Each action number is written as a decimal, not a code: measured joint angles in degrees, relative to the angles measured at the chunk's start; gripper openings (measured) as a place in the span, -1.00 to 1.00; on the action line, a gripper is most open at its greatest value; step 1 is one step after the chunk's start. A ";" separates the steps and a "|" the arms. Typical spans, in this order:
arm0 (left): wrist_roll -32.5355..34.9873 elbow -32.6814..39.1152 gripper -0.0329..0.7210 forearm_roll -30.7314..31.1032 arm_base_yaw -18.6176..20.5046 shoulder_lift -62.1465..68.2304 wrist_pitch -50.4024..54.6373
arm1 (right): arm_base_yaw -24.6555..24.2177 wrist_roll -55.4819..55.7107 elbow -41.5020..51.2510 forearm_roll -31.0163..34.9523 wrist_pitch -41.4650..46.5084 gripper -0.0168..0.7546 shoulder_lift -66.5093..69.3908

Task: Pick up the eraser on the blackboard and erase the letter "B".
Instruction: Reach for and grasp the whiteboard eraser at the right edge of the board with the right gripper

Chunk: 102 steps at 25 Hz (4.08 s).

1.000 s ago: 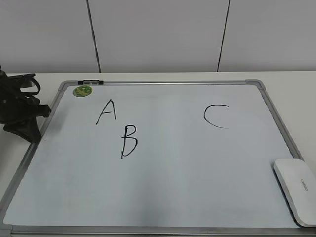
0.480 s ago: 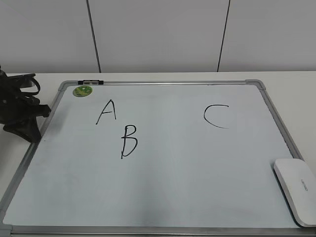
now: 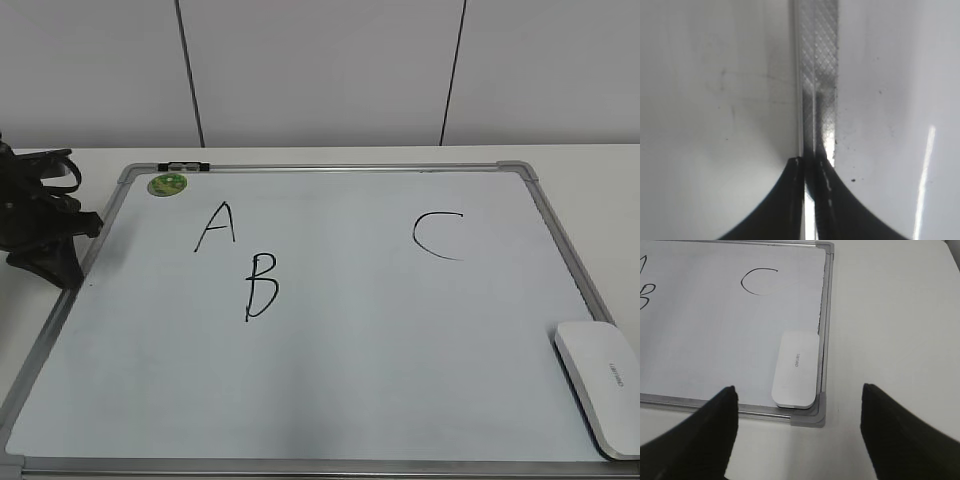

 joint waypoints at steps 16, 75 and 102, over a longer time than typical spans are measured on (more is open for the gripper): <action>0.00 -0.08 -0.88 -0.09 0.00 0.08 0.10 | 0.00 -0.84 -0.93 4.61 -11.62 0.56 21.51; 0.00 -0.08 -0.88 -0.25 0.13 0.08 0.44 | 0.00 -3.08 -12.18 5.29 -23.53 0.73 88.75; 0.00 -0.08 -0.88 -0.47 0.13 0.08 0.55 | 0.00 -2.23 -12.34 6.84 -27.58 0.59 94.63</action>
